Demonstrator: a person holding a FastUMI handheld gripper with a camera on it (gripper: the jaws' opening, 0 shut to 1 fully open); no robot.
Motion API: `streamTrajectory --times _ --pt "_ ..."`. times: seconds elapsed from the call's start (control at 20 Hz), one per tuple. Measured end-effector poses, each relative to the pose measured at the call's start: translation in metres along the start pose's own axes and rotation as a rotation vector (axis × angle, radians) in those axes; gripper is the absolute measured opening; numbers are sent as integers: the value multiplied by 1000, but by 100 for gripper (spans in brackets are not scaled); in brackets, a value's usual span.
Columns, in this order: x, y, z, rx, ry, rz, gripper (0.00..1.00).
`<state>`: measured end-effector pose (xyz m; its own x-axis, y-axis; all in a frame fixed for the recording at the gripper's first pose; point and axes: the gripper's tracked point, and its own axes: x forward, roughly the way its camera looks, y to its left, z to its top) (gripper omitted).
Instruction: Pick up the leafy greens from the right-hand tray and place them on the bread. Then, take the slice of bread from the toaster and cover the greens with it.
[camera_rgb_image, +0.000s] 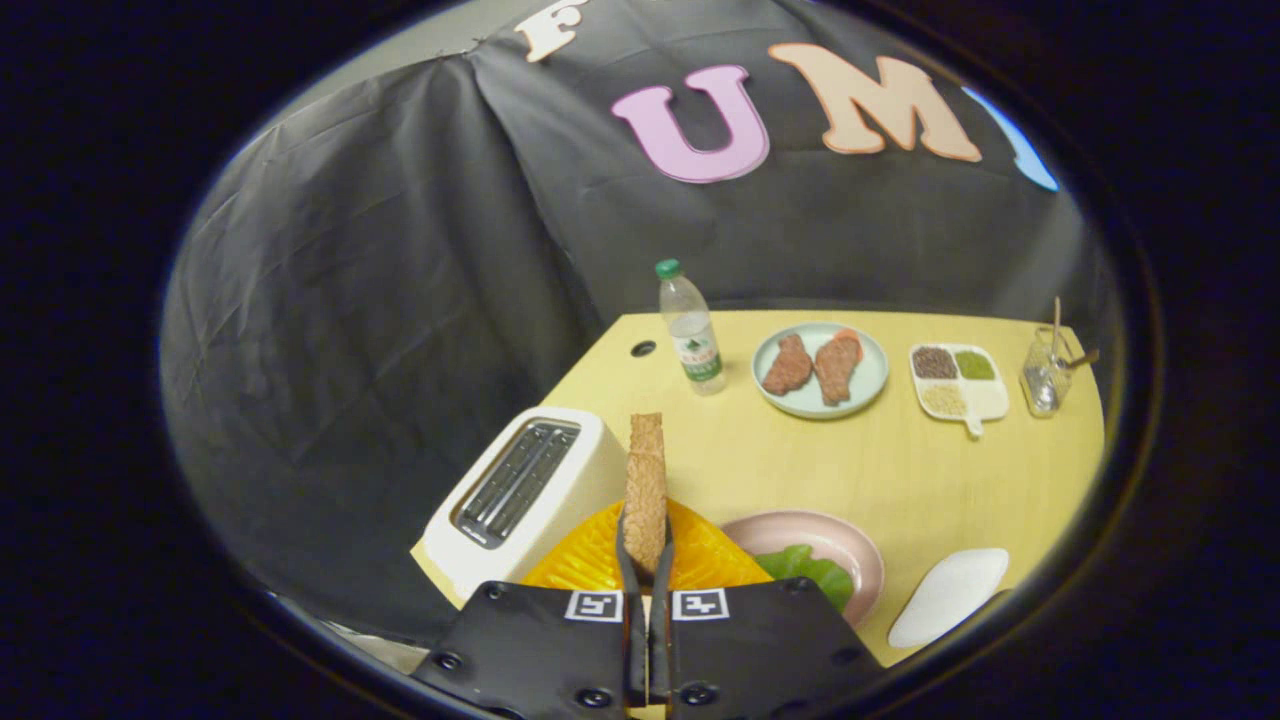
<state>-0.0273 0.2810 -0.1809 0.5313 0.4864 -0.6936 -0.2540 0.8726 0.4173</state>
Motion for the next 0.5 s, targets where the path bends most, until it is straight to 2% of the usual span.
streamTrajectory --times 0.2,0.5 --pt "3 -22 -26 66 13 -38 4" --pt "8 -50 -55 207 7 -48 4"
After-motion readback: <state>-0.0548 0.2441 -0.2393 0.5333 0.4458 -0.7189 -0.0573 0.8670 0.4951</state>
